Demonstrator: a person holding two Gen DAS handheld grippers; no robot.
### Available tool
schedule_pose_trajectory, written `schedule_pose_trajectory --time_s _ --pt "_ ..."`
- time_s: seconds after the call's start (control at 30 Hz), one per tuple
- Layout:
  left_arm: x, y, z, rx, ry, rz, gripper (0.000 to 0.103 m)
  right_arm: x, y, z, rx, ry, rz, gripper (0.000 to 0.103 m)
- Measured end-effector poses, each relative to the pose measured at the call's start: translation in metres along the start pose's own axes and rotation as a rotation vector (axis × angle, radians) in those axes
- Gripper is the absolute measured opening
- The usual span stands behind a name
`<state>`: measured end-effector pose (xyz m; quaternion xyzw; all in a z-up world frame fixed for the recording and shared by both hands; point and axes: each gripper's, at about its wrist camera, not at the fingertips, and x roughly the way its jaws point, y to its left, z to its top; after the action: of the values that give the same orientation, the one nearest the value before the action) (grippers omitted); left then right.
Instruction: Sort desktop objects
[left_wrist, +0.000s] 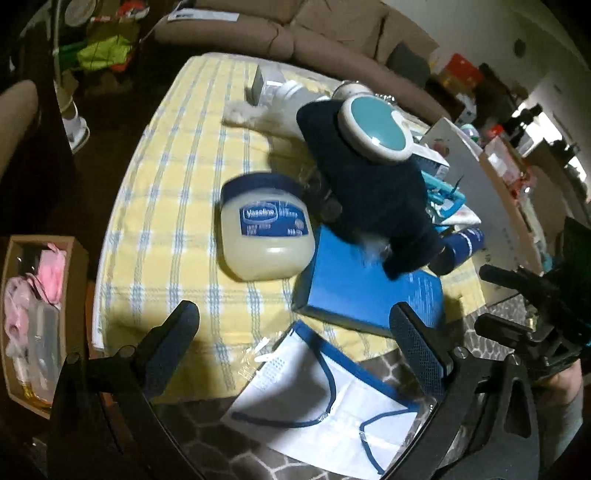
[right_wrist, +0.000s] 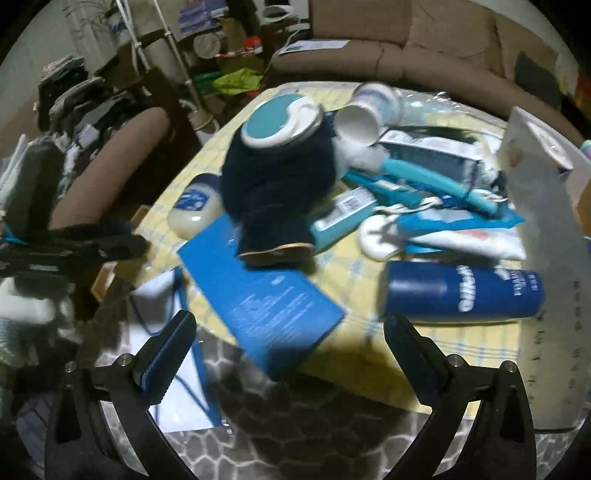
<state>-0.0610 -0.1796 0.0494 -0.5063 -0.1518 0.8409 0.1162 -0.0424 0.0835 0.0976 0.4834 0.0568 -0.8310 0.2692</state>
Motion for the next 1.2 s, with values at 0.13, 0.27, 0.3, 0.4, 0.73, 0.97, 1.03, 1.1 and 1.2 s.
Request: schedule_pose_trajectory --time_s 0.13,0.27,0.3,0.4,0.73,0.97,1.03,1.1,1.2 --pt "-0.006 -0.011 0.000 0.019 -0.030 -0.049 0.103 -0.002 -0.009 -0.002 0.031 -0.001 0.008 0.103" --pt "-0.007 -0.033 0.007 0.053 -0.053 -0.088 0.103 -0.011 -0.028 0.002 0.112 -0.023 0.044 0.103" --pt "-0.006 -0.040 0.010 0.064 -0.055 -0.096 0.103 -0.015 -0.034 0.004 0.133 -0.035 0.055 0.103" --pt "-0.003 -0.063 0.022 0.100 -0.051 -0.149 0.103 -0.031 -0.057 0.018 0.214 -0.081 0.112 0.103" --pt "0.023 -0.166 0.130 0.361 -0.082 -0.092 0.103 -0.036 -0.158 0.141 0.417 -0.136 0.065 0.103" --pt "0.078 -0.189 0.180 0.409 -0.048 -0.028 0.101 0.022 -0.213 0.177 0.606 -0.063 0.027 0.090" --pt "0.091 -0.190 0.185 0.417 -0.040 -0.013 0.100 0.038 -0.226 0.181 0.655 -0.041 0.009 0.084" --pt "0.098 -0.188 0.187 0.415 -0.035 -0.011 0.100 0.051 -0.232 0.184 0.674 -0.025 -0.005 0.082" --pt "0.105 -0.188 0.188 0.431 -0.043 0.010 0.100 0.065 -0.236 0.191 0.675 -0.023 -0.031 0.082"
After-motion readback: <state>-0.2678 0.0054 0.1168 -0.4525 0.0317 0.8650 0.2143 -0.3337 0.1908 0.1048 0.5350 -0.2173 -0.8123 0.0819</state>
